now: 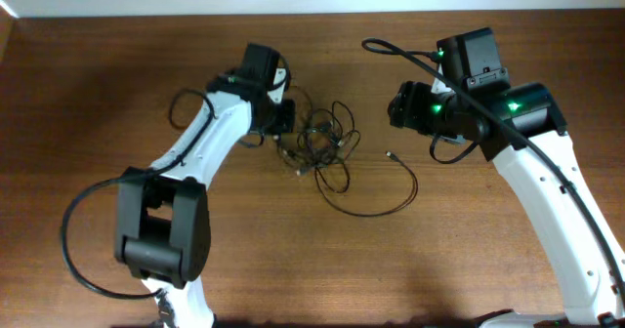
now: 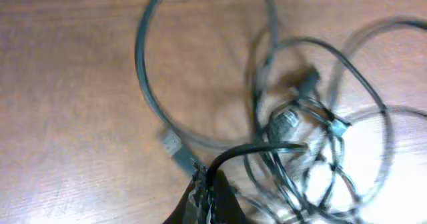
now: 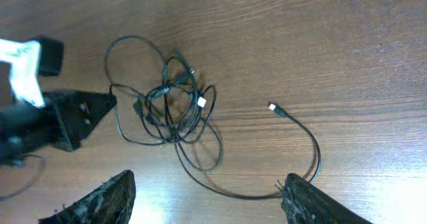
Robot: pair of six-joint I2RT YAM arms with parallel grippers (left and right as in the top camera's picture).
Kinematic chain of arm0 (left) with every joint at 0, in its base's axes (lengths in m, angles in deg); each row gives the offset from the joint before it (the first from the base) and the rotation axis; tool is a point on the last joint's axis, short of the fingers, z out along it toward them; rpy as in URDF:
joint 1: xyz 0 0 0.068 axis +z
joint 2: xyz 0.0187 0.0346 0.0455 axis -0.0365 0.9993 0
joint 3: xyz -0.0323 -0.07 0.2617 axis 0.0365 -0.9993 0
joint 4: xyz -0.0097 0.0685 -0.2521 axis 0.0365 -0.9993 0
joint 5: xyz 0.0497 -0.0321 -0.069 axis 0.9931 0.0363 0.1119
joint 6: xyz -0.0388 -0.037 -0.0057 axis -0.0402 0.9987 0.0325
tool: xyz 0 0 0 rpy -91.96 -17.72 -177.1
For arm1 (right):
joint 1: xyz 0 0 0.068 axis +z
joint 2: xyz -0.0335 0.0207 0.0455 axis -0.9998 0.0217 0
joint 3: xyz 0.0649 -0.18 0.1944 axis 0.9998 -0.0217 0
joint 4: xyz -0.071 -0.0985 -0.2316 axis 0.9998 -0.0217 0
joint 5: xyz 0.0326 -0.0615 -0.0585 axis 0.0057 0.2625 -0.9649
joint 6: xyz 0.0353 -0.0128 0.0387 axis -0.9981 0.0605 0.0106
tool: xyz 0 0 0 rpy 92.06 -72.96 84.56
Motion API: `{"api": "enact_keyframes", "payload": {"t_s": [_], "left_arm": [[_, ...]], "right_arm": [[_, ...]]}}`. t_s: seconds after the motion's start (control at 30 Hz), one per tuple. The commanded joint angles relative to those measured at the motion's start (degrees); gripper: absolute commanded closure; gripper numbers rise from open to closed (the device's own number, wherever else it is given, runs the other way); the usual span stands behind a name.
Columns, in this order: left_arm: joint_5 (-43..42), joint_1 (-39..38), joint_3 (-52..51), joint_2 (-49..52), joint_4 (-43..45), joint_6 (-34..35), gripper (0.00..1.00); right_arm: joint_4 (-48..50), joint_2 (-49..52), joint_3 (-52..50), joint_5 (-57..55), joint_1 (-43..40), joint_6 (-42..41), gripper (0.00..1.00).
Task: Untangle cables
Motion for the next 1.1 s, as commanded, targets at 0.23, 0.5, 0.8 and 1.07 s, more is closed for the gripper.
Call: {"api": "enact_keyframes", "payload": {"t_s": [0.23, 0.5, 0.8, 1.07], "left_arm": [[-22.60, 0.07, 42.97, -0.26, -29.73, -4.15, 1.00], [-29.64, 0.07, 66.53, -0.26, -31.08, -0.02, 1.00], [-28.17, 0.09, 79.17, -0.31, -35.65, 2.49, 1.00], [-34.47, 2.51, 79.28, -1.36, -37.29, 2.51, 1.00]], "right_arm": [[6.80, -0.02, 0.35, 16.35, 0.48, 6.47, 0.29], [12.09, 0.66, 0.35, 16.35, 5.81, 6.45, 0.25], [23.32, 3.08, 0.35, 12.72, 6.43, 4.68, 0.35], [25.14, 3.13, 0.35, 7.10, 6.32, 4.70, 0.70]]}}
